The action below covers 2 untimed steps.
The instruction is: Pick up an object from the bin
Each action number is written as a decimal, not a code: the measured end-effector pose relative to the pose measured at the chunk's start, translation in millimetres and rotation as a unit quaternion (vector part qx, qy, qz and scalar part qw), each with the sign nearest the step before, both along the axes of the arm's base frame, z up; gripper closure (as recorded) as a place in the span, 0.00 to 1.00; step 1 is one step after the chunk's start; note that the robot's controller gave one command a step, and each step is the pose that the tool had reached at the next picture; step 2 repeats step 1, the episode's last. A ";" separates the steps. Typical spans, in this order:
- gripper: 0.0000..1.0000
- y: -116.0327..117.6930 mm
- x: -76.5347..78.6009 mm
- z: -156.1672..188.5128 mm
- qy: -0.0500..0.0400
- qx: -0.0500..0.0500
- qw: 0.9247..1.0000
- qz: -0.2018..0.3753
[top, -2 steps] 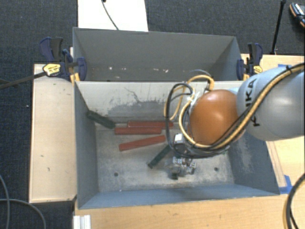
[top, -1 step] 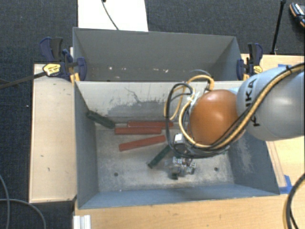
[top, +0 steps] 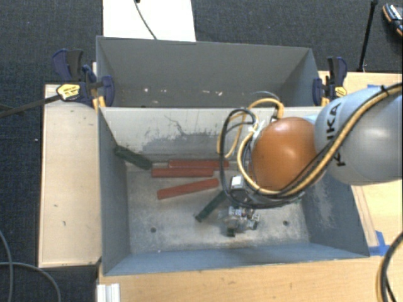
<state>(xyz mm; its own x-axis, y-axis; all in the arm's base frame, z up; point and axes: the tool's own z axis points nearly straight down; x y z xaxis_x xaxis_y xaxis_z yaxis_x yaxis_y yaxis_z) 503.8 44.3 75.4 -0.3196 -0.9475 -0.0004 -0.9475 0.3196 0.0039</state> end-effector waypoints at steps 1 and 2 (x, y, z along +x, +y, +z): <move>1.00 0.3 -1.8 18.9 0.003 0.000 1.000 0.000; 1.00 0.3 -1.8 18.9 0.003 0.000 1.000 0.000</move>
Offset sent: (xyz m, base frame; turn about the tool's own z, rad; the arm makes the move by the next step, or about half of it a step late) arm 0.0000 0.0000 0.0328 0.0000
